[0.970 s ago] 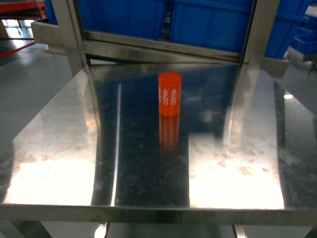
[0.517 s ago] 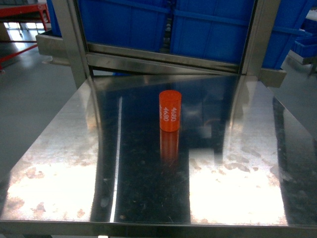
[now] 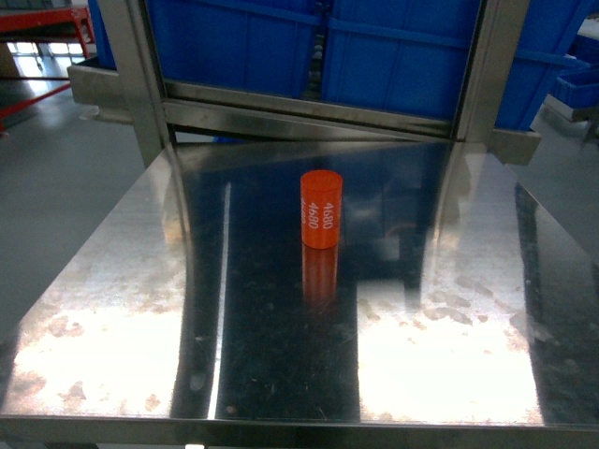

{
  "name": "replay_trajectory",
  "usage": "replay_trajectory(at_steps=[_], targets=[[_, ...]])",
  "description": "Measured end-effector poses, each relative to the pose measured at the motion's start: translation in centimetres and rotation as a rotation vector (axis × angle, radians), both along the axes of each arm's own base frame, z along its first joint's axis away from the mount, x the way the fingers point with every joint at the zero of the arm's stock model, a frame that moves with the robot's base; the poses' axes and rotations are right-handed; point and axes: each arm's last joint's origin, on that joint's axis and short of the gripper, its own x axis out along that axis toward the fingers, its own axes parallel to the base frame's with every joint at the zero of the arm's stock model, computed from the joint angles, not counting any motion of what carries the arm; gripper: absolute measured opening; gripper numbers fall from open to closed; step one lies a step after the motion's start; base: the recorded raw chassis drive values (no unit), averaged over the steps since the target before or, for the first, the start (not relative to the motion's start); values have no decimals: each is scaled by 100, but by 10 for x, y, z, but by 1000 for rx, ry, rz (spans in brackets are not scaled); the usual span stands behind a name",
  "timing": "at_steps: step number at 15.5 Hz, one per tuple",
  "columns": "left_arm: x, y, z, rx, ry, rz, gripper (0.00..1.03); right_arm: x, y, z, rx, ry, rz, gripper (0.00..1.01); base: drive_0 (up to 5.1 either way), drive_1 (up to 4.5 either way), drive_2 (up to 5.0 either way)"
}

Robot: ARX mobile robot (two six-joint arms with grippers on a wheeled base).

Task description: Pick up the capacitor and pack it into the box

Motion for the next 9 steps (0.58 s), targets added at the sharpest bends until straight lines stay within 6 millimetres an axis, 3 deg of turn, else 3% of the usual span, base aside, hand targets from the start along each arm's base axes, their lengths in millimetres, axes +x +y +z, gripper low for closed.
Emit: replay_trajectory(at_steps=[8, 9], targets=[[0, 0, 0, 0, 0, 0, 98, 0, 0, 0, 0, 0, 0, 98, 0, 0, 0], [3, -1, -1, -59, 174, -115, 98, 0, 0, 0, 0, 0, -1, 98, 0, 0, 0]])
